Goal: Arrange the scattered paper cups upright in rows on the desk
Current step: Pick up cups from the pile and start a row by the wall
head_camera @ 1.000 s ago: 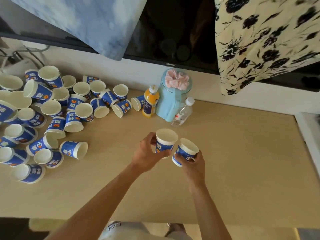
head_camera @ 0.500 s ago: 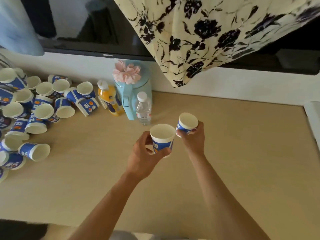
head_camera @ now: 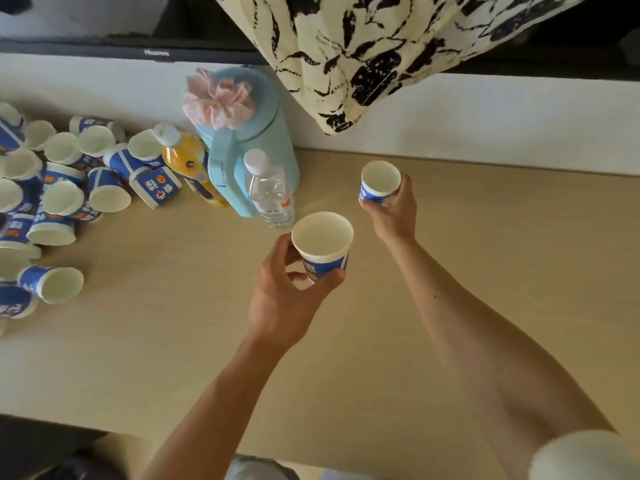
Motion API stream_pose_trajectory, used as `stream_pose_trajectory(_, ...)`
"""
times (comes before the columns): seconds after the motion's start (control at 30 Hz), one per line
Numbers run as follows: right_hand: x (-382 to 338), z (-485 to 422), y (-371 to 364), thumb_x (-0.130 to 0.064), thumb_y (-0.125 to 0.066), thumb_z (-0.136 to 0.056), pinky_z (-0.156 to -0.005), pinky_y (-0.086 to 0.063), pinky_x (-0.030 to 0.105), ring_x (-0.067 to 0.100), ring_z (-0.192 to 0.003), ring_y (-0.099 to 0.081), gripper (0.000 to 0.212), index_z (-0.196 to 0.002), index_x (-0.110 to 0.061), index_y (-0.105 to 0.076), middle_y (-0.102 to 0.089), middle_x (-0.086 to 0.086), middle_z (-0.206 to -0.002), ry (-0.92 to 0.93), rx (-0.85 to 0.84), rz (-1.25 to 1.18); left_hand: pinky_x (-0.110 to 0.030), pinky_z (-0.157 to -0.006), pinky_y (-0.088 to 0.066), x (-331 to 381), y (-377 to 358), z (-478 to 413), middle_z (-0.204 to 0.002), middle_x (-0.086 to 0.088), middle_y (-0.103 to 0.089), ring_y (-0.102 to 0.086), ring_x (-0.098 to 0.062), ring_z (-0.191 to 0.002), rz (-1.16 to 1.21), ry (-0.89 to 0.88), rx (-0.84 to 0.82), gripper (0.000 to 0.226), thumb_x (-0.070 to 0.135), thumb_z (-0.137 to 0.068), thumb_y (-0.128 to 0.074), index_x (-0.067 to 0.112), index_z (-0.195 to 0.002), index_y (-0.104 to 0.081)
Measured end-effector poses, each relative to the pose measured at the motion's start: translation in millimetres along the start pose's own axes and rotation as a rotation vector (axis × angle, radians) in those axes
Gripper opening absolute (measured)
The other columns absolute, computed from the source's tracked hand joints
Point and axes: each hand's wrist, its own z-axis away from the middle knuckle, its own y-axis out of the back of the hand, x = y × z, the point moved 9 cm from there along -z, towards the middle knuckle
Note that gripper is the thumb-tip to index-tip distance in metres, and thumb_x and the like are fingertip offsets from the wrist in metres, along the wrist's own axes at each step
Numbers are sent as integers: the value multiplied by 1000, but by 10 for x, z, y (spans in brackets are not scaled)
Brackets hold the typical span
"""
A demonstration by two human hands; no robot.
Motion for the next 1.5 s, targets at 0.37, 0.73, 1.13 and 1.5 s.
stream_pose_trajectory(0.37,67,-565,-164,-9,-87,-67,-70,-39,-1,15,-100,-61,67,-125,-11,-54,-66,2,-117,4,-4,36,-30,-85,-58,-186,-77,150,-113,18,-69,-65,-6,-107,-52,54,-25,59,37,-68,-83,34,-122,-61)
stream_pose_trajectory(0.73,115,-773,-282,-22,-88,-64,-84,-51,27,19,-106,-64,73,-126,-15,-50,-67,-1,-119,-2,38,89,-41,-81,-61,-235,-24,212,-115,17,-69,-69,-5,-96,-99,89,-45,66,54,-61,-79,38,-123,-60)
stream_pose_trajectory(1.13,75,-921,-209,-36,-87,-58,-95,-49,41,21,-110,-64,73,-122,-22,-53,-68,-8,-115,-31,99,262,-44,-81,-60,-309,-23,317,-114,16,-70,-69,-8,-93,-137,114,-65,67,55,-61,-78,37,-123,-60)
stream_pose_trajectory(1.5,43,-271,144,-31,-83,-70,-98,-44,40,24,-123,-54,87,-145,-12,-41,-48,5,-137,-26,161,94,-39,-81,-60,-320,-28,336,-113,18,-69,-69,-4,-95,-132,130,-34,66,55,-59,-77,37,-120,-61)
